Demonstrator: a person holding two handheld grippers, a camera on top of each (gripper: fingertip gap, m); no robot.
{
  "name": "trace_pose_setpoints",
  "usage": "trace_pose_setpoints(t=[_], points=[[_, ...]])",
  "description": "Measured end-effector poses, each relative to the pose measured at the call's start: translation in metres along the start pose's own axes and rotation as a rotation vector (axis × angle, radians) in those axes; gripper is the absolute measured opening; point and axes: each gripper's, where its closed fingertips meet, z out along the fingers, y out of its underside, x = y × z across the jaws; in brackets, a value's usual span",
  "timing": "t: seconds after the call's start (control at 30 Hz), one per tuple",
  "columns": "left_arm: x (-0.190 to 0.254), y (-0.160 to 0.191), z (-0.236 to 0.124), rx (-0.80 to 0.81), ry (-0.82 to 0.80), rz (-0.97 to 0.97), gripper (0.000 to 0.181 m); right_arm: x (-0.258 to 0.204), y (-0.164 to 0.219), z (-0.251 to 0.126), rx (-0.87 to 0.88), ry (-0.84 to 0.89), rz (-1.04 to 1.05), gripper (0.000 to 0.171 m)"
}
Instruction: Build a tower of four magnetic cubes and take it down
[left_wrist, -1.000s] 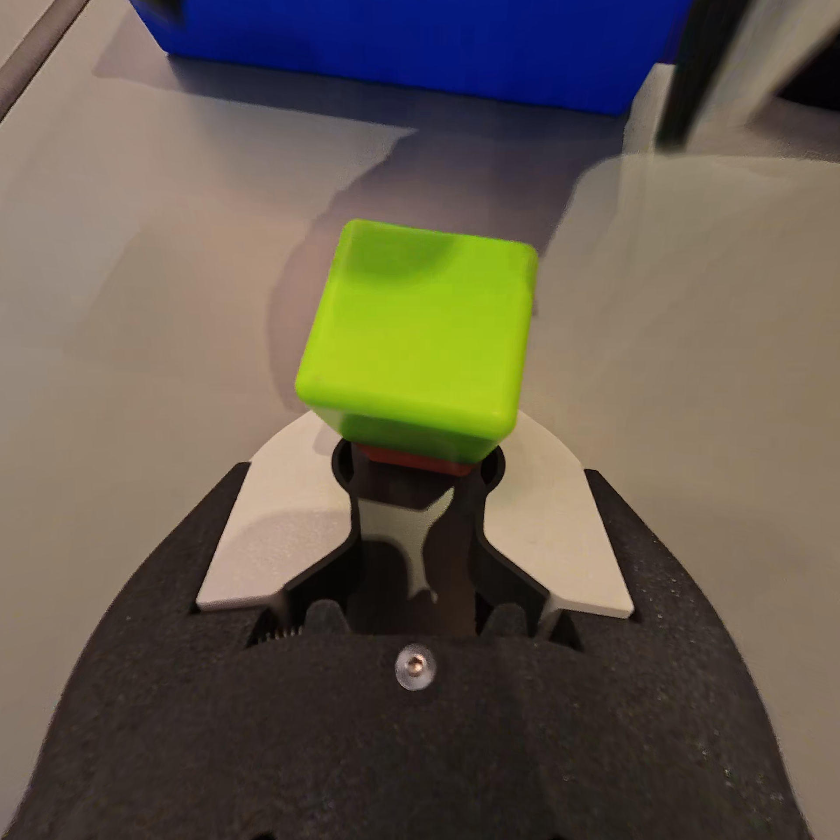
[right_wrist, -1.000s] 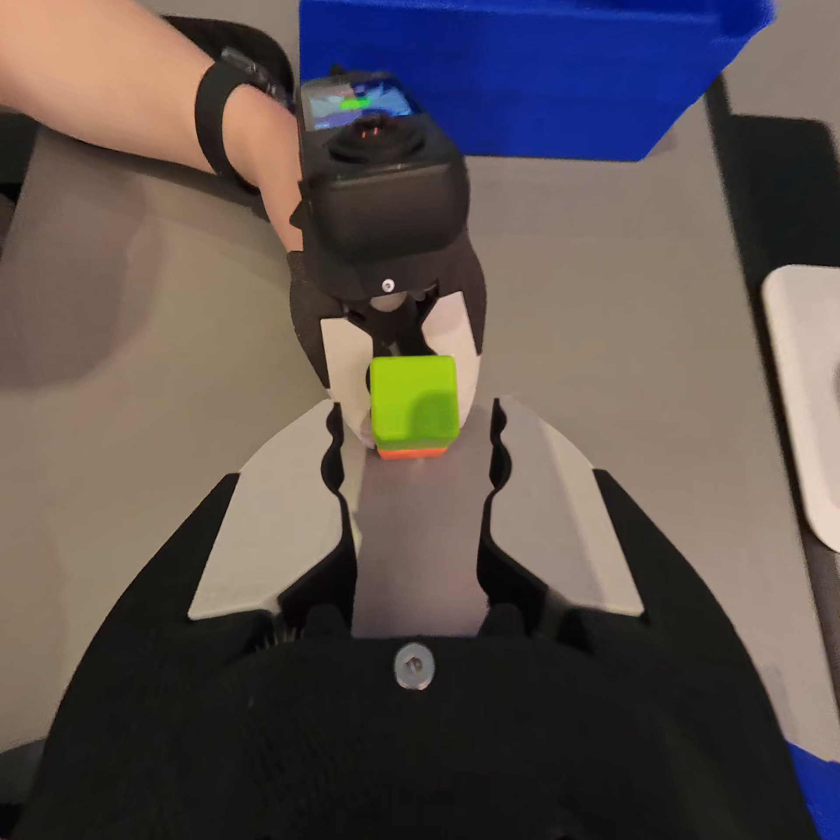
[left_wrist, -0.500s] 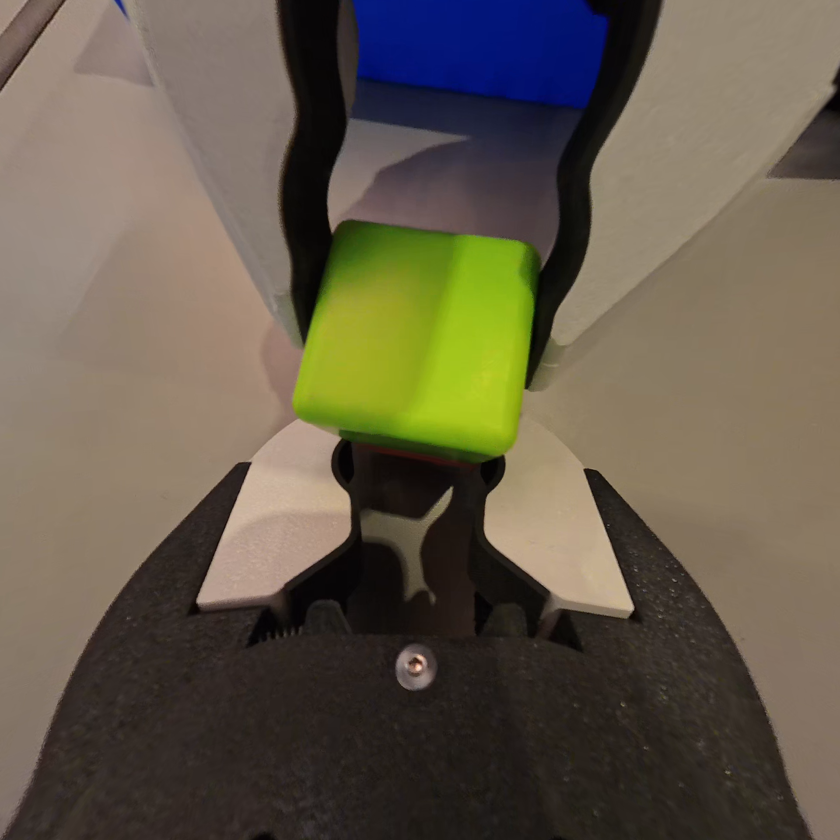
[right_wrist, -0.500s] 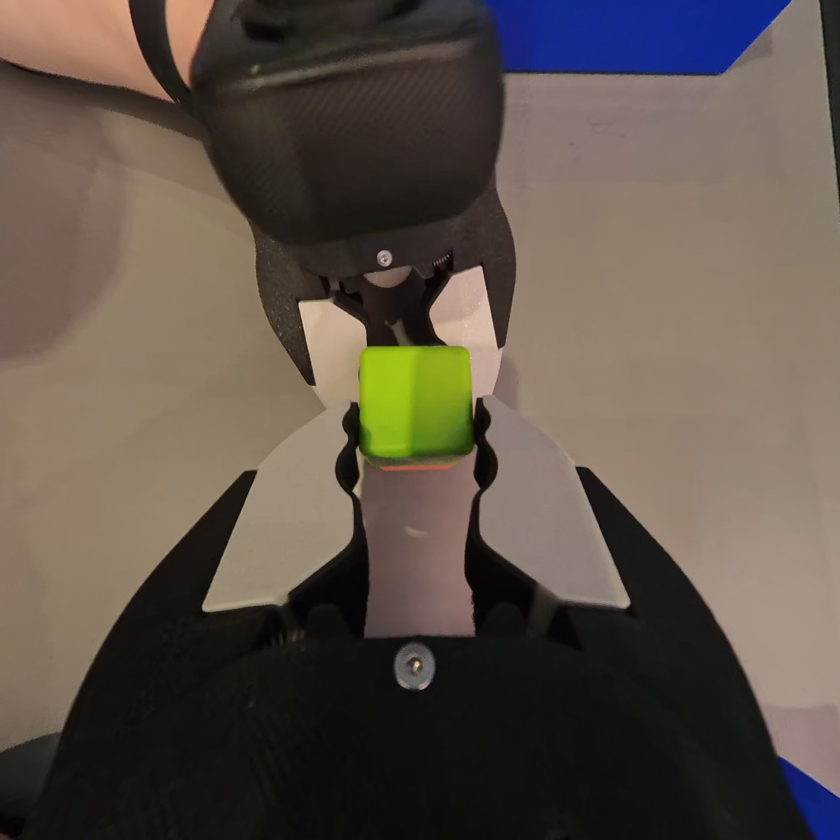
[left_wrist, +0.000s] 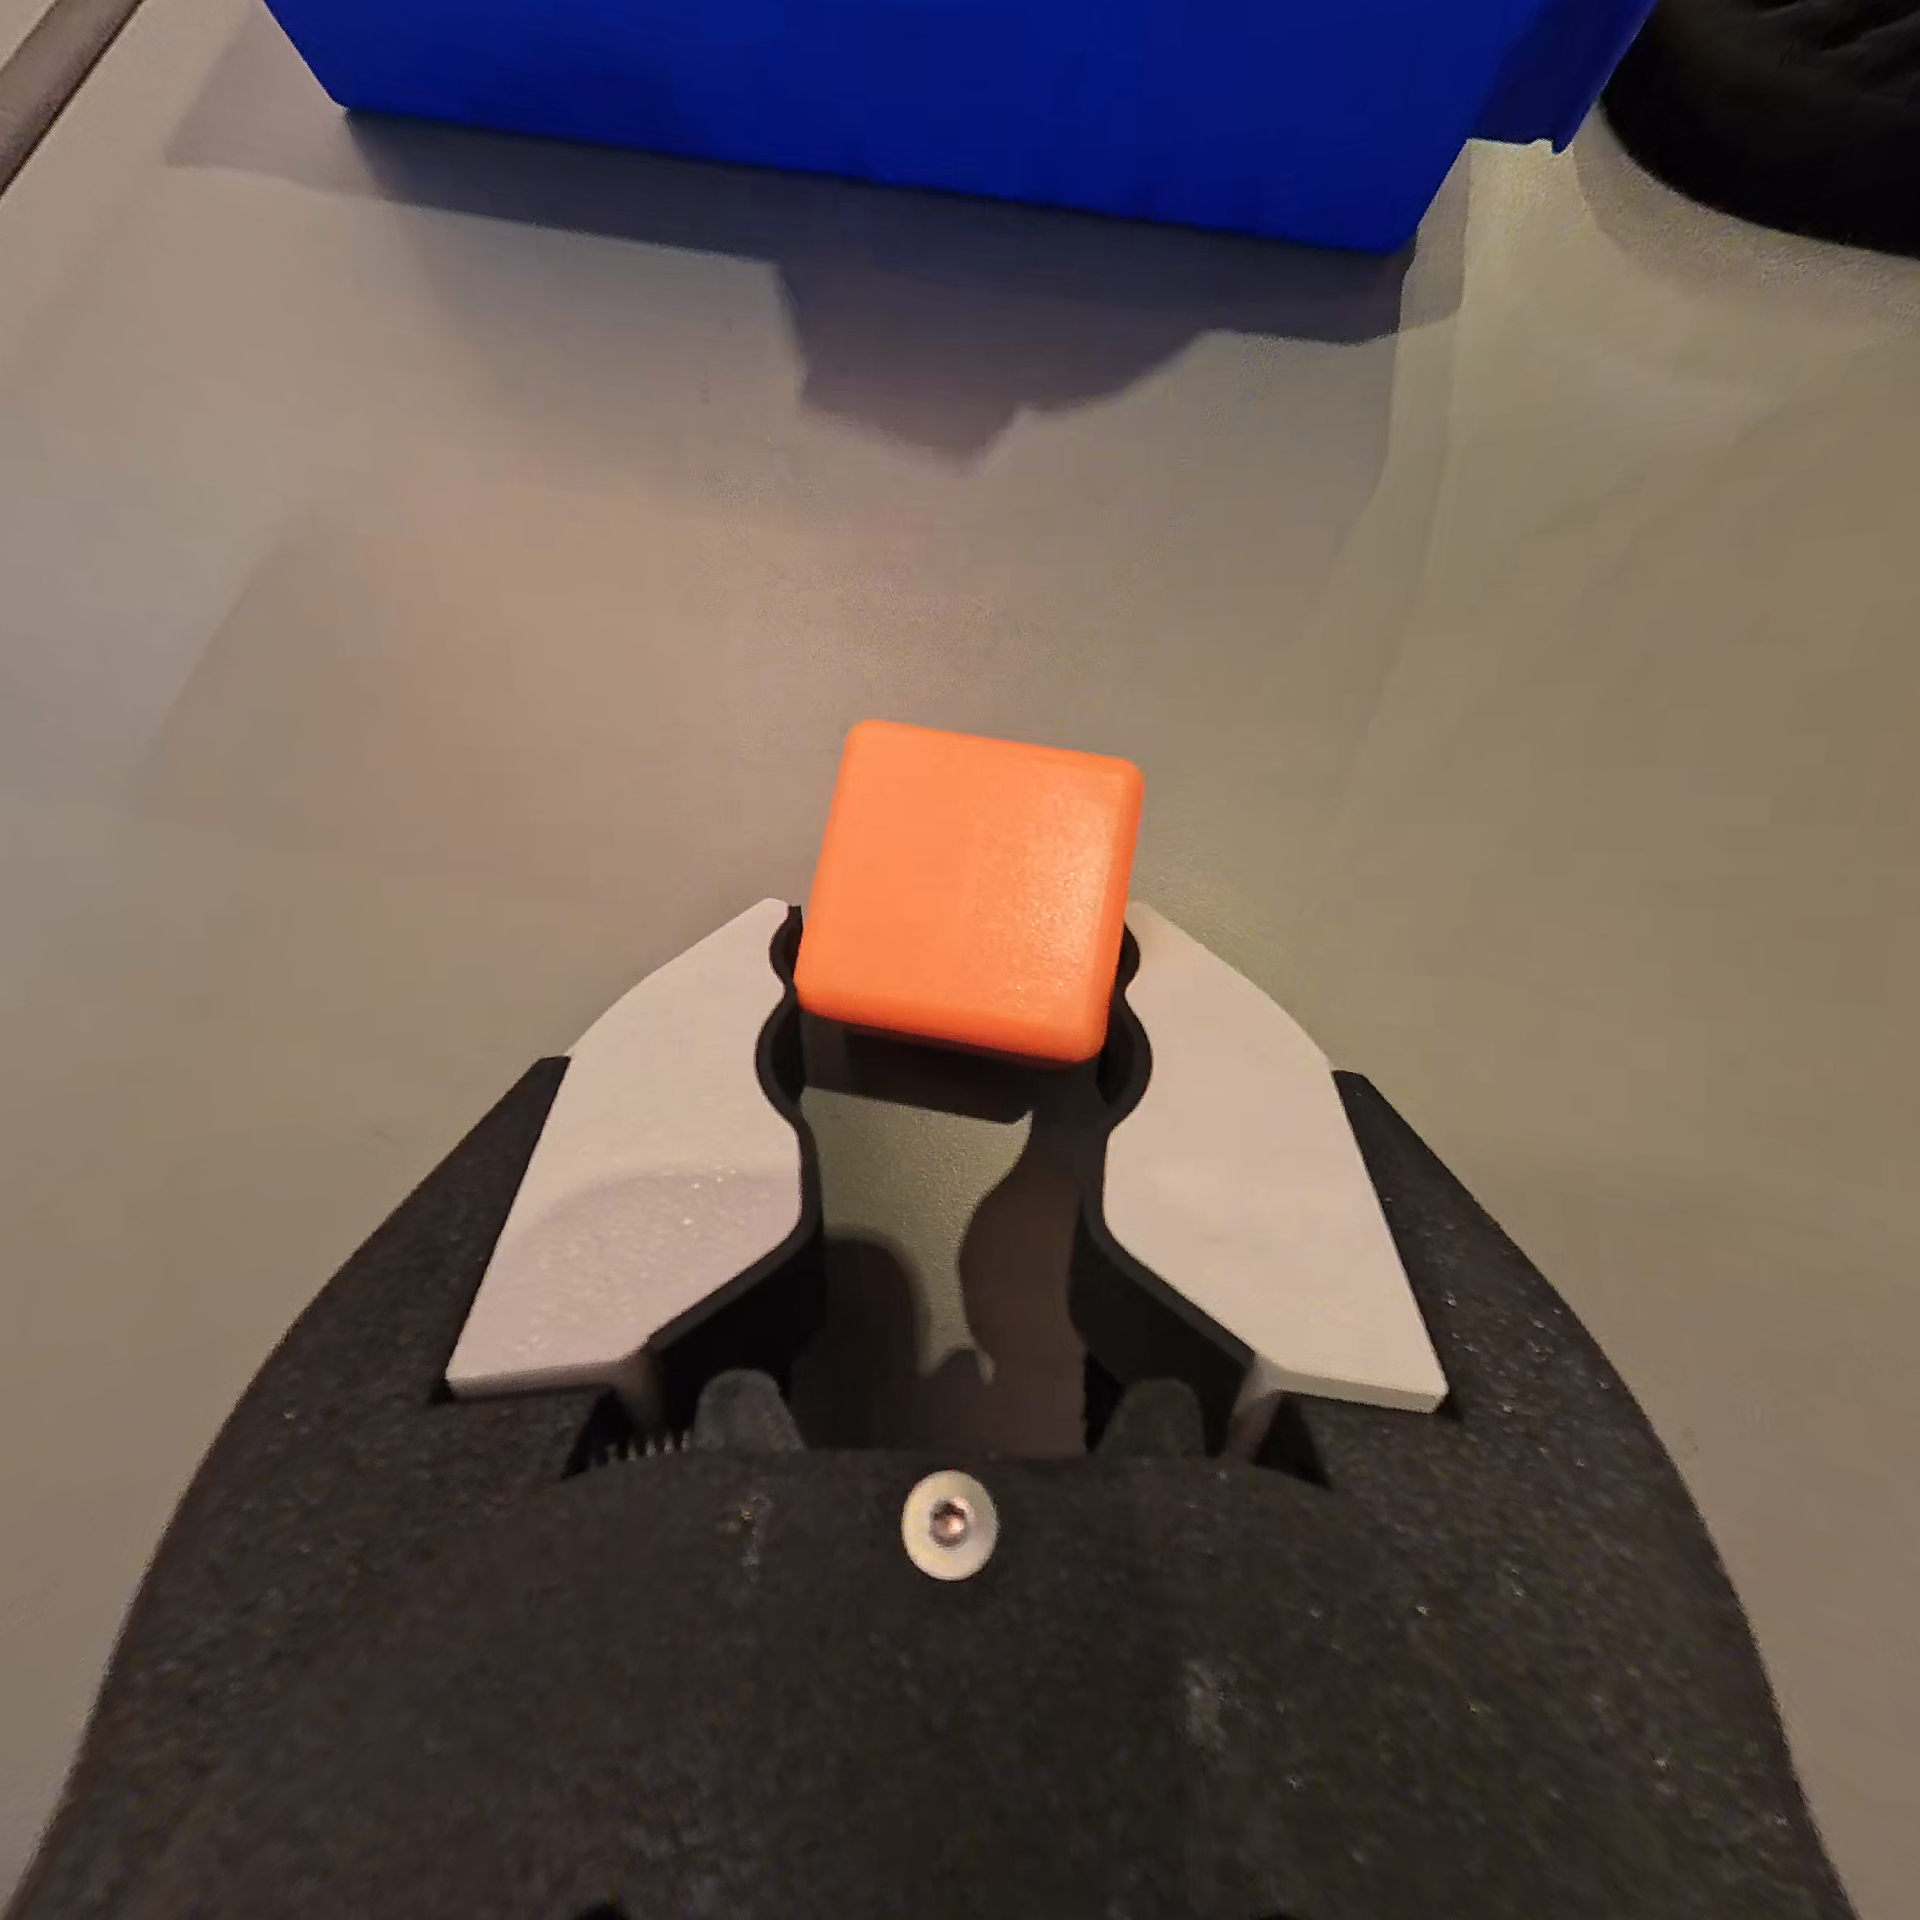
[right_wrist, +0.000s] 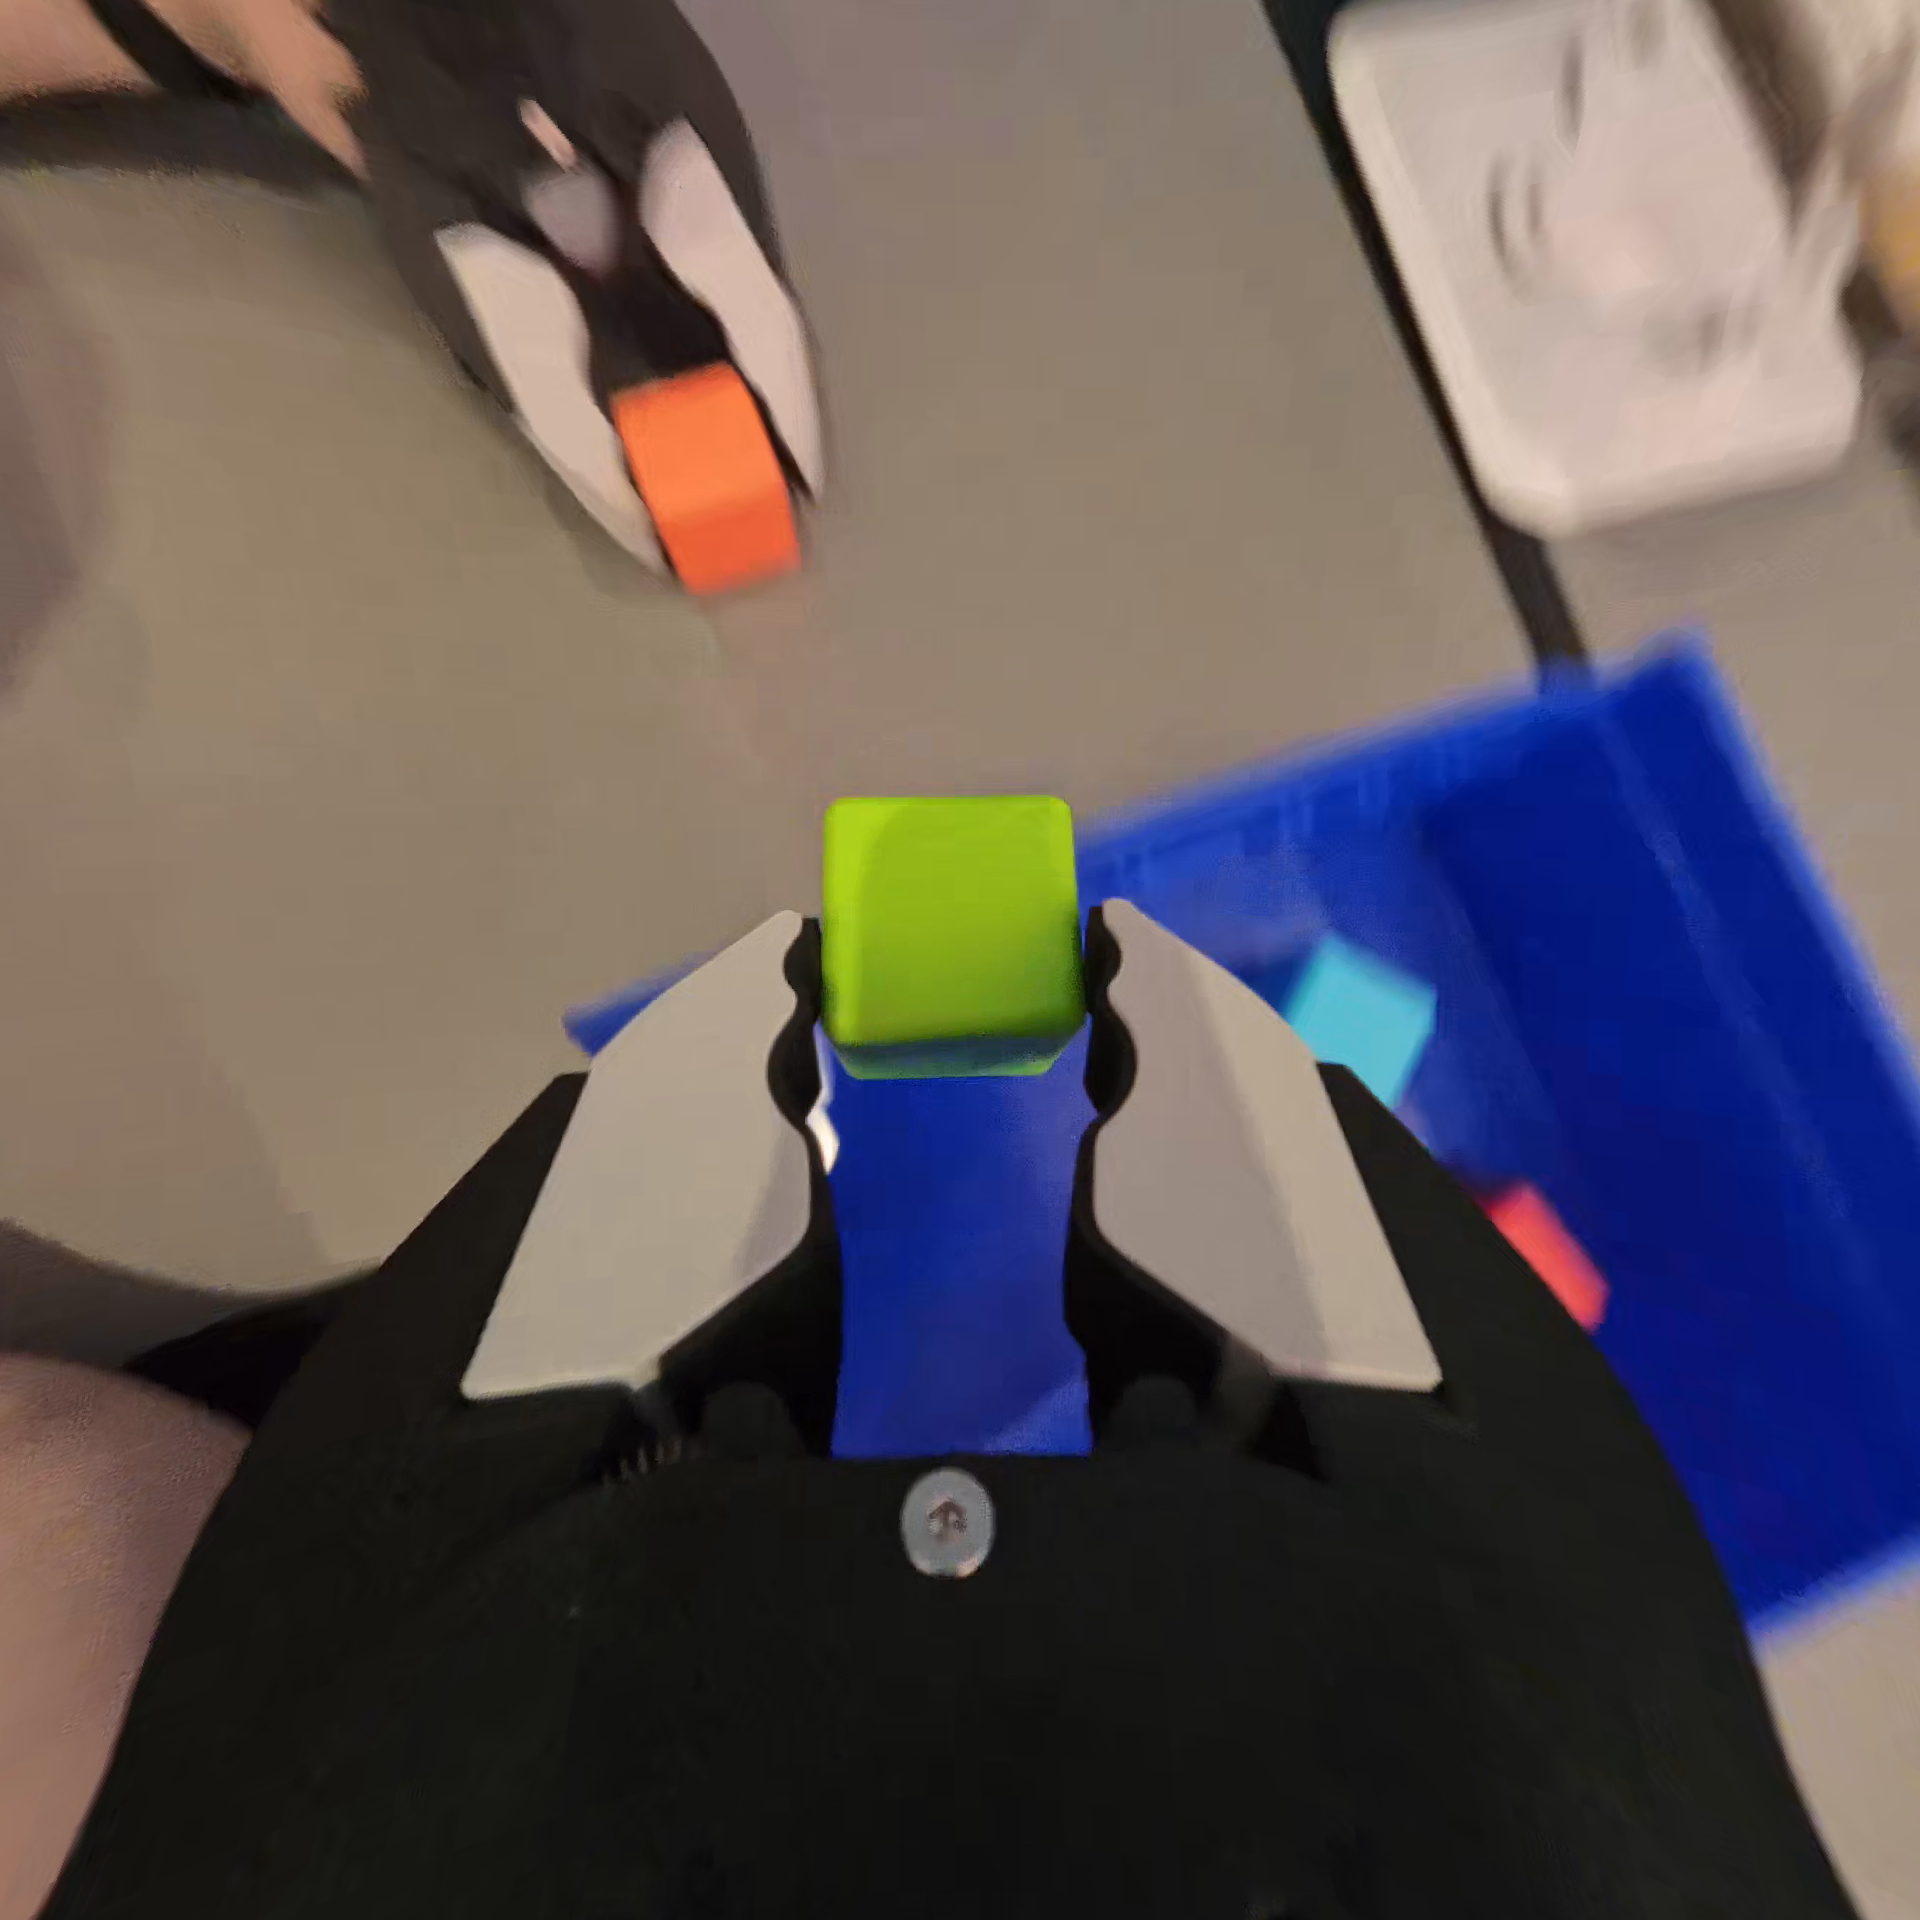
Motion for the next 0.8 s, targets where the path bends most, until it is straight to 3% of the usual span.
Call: trace_pose_setpoints(t=[0.13,0.27,0.6,0.8], points=[[0.0,0.0,0.0,0.0,0.001,0.0,0.054,0.007,0.104,-0.024,-0.271,0.026,0.311,0.05],[0.001,0.0,0.0,-0.001,0.007,0.0,0.054,0.012,0.155,-0.028,-0.463,0.066,0.487,0.05],[0.001,0.0,0.0,-0.001,0.004,0.001,0.054,0.011,0.19,-0.021,-0.782,0.092,0.626,0.05],[0.002,0.0,0.0,-0.002,-0.005,0.005,0.055,0.018,0.181,-0.023,-0.727,0.143,0.668,0.058]])
